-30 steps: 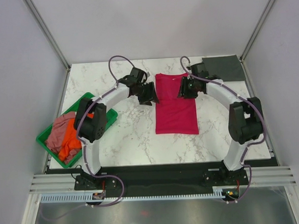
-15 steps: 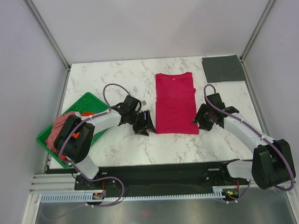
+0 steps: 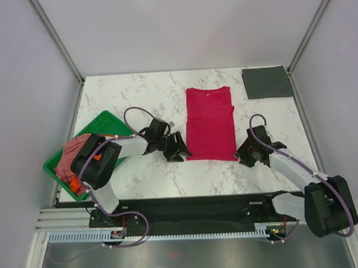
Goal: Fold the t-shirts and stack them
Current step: Fold the tshirt
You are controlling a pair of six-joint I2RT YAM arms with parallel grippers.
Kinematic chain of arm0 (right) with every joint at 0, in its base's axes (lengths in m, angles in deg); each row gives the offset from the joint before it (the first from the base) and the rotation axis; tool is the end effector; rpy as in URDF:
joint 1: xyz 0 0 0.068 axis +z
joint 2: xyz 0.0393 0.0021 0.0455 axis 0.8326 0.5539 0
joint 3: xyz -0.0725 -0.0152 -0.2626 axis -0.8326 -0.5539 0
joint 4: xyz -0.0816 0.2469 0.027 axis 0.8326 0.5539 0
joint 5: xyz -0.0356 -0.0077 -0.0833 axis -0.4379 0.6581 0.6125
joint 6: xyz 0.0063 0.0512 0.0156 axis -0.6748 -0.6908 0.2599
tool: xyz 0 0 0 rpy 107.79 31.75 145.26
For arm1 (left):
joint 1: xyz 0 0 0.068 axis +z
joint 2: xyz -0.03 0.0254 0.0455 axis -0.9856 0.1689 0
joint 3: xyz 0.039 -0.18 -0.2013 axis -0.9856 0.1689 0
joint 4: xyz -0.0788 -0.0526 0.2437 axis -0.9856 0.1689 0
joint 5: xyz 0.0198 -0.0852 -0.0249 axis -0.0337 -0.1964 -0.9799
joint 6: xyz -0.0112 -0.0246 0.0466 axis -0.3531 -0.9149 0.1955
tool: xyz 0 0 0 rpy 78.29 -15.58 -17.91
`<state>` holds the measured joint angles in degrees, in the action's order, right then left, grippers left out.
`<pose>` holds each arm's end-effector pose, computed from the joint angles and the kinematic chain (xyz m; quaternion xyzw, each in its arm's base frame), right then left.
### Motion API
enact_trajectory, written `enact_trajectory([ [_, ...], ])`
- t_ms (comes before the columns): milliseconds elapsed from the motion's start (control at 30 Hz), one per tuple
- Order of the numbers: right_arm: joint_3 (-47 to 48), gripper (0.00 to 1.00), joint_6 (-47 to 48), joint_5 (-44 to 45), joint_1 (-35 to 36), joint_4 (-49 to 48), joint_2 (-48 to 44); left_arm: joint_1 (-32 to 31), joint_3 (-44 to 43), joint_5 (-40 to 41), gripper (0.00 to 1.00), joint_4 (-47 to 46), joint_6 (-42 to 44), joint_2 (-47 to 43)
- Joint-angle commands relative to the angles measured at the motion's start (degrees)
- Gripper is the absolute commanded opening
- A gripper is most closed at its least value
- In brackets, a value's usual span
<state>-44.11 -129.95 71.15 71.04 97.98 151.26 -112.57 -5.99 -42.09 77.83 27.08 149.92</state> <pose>0.1988 0.0519 0.1685 0.3547 0.9011 0.1447 0.2032 0.2654 -0.1895 0.1309 -0.0519 0.9170 -0.3901 0.0646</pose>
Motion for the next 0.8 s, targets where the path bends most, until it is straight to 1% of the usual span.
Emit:
enact_trajectory([
  [0, -2.61, 0.47, -3.43, 2.21, 0.09, -3.87, -2.03, -0.4, 0.51, 4.56, 0.62, -2.56, -2.49, 1.09],
  [267, -6.65, 0.47, -4.67, 3.88, 0.09, -5.98, -2.99, -1.28, -0.37, 5.71, 0.55, -2.56, -2.84, 2.5],
  [300, -7.0, 0.47, -4.75, 3.88, 0.09, -6.16, -2.99, -1.37, -0.29, 5.8, 0.52, -2.56, -3.02, 2.67],
  [567, -8.94, 0.45, -5.11, 4.85, 0.09, -8.88, -3.35, -1.9, -1.07, 6.15, 0.44, -2.56, -3.46, 4.43],
  [633, -9.29, 0.4, -5.11, 4.58, 0.09, -9.93, -2.91, -1.9, -1.43, 6.07, 0.39, -2.56, -3.54, 5.04],
  [667, -9.46, 0.32, -5.11, 4.41, 0.0, -10.2, -2.82, -1.9, -1.51, 5.98, 0.32, -2.56, -3.63, 5.13],
  [733, -9.64, 0.18, -4.84, 4.49, 0.09, -10.73, -2.29, -1.9, -1.69, 5.54, 0.23, -2.56, -3.55, 5.05],
  [767, -9.64, 0.01, -4.67, 4.76, 0.09, -10.64, -2.29, -1.9, -1.69, 5.19, 0.07, -2.47, -3.55, 4.7],
])
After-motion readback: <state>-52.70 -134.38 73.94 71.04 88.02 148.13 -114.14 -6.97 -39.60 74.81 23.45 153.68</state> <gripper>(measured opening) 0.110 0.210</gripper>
